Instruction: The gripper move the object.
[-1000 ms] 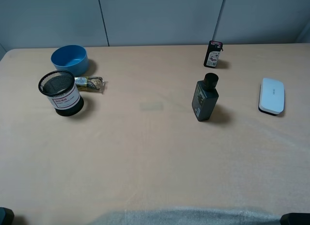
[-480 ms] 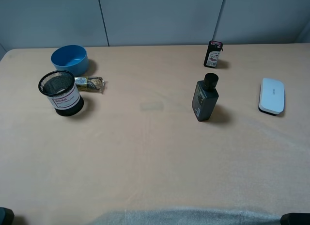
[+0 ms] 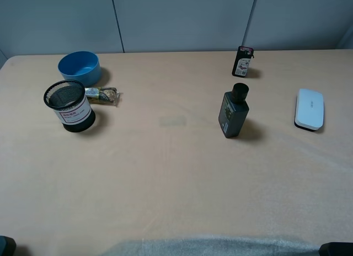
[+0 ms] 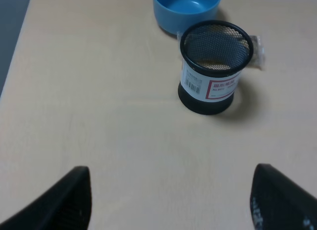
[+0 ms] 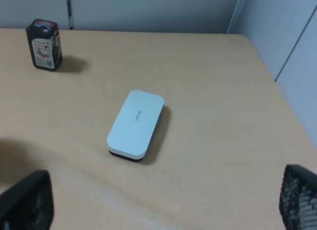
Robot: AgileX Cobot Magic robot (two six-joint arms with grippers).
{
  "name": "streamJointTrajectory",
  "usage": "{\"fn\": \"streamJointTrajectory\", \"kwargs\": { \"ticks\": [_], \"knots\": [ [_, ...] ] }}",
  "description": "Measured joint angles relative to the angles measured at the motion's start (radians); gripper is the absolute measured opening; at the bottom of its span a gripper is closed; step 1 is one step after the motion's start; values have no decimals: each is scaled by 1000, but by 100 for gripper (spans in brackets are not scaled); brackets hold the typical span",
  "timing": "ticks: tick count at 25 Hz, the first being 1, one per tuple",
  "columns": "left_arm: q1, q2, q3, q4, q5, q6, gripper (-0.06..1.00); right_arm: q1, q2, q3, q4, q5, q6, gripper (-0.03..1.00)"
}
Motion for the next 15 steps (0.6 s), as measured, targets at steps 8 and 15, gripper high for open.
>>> {"fn": "streamJointTrajectory", "kwargs": {
  "ticks": [8,15],
  "knots": [
    [0,0,0,0,0,0,73,0,0,0,0,0,0,69],
    [0,0,0,0,0,0,73,0,0,0,0,0,0,69]
  ]
}}
